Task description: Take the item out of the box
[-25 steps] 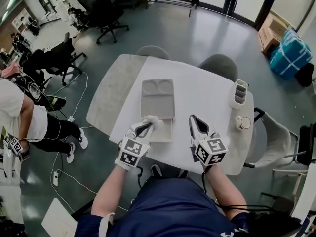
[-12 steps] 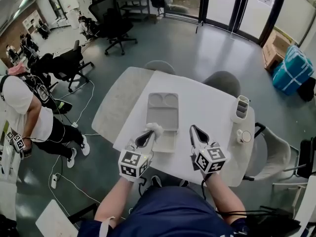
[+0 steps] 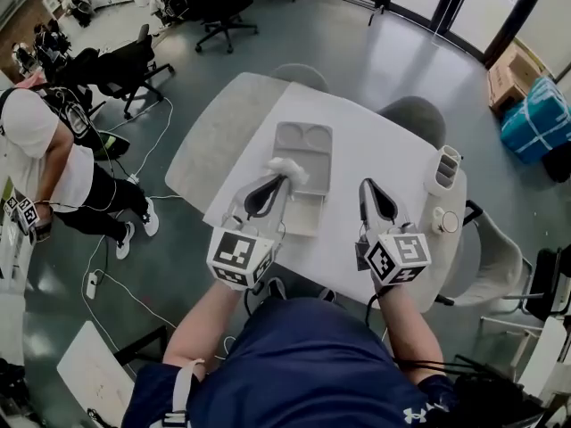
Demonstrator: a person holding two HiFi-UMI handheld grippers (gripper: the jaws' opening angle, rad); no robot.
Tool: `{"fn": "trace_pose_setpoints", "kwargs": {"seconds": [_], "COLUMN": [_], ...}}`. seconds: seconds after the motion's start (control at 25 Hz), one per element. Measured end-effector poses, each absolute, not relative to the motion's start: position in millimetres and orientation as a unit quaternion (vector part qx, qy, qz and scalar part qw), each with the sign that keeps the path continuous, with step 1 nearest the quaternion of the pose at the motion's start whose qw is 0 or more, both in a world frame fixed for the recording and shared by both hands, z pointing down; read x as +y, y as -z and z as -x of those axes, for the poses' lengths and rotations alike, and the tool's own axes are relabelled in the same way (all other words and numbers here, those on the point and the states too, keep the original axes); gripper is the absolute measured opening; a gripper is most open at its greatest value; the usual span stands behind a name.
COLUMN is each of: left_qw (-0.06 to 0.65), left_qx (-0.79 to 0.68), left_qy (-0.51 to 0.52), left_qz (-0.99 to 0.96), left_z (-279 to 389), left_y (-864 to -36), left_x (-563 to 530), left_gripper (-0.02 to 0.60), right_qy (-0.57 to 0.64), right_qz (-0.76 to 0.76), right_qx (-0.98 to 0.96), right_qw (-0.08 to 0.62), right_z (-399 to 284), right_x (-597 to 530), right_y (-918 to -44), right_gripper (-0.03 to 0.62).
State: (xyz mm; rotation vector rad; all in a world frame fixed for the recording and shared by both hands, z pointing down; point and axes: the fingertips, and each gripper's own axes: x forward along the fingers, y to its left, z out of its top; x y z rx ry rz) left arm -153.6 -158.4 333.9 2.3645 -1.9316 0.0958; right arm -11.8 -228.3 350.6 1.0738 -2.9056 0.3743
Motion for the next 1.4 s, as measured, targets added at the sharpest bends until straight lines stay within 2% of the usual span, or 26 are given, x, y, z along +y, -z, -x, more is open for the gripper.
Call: {"fn": "trace_pose_setpoints", "kwargs": {"seconds": [1.4], "left_qw": [0.027], "left_qx": [-0.645], "left_qy": [-0.024], "left_qz": [-0.763], "left_z": [161.5], "left_y": [-334.6], "left_x": [-157.1], "left_gripper": [0.007], "right_qy": [-0.087], "right_qz": [-0.335], "right_qx": [-0.938], "right_qw": [-0.011], "right_z": [20.4], "right_x": [-217.8], "right_y": [-337.0], "right_gripper": [0.002]}}
